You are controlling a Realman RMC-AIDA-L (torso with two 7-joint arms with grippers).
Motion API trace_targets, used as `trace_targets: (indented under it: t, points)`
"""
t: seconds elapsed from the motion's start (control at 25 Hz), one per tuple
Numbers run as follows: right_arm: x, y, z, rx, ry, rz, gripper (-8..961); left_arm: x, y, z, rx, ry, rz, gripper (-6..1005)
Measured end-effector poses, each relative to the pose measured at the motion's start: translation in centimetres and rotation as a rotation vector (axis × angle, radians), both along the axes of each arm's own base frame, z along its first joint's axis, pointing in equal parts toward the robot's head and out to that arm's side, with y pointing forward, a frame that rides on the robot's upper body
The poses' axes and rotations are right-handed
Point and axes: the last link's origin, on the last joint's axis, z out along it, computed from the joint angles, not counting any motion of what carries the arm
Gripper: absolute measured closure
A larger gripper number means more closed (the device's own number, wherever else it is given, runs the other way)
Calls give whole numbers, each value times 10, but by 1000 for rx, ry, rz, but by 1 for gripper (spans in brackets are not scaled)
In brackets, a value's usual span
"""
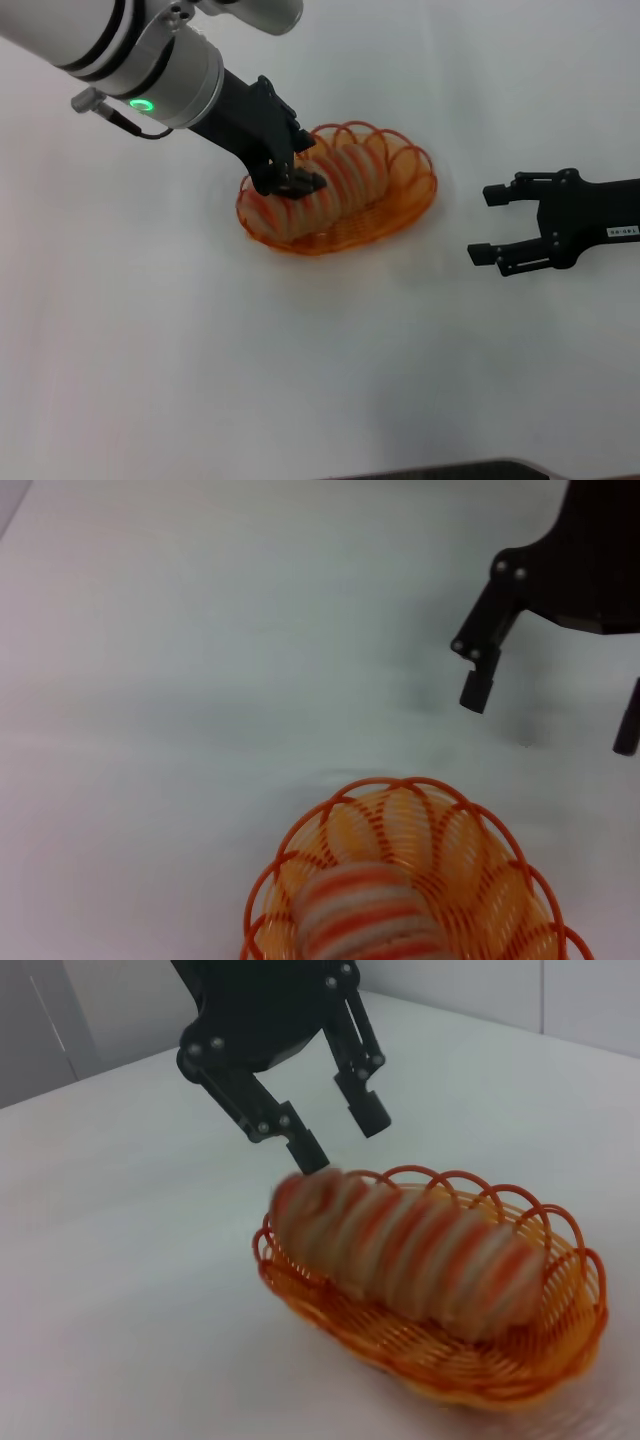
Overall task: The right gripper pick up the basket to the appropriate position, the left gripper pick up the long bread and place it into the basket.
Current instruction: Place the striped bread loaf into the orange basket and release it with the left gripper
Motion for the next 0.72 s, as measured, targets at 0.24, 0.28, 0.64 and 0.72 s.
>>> trace_targets:
  t: [0.24,0.28,0.64,0.72]
  points:
    - [-2,2,0,0,0,4,36,-2,0,0,6,-13,13,491]
    - [-2,2,0,0,0,4,36,-4,1,2,14,-31,27,453]
    - [-1,3,2,5,-4,4,36,-45,4,36,58,-303,209,184]
    - [-1,3,2,6,-5,5,36,-66,1,43,60,-352,267,166]
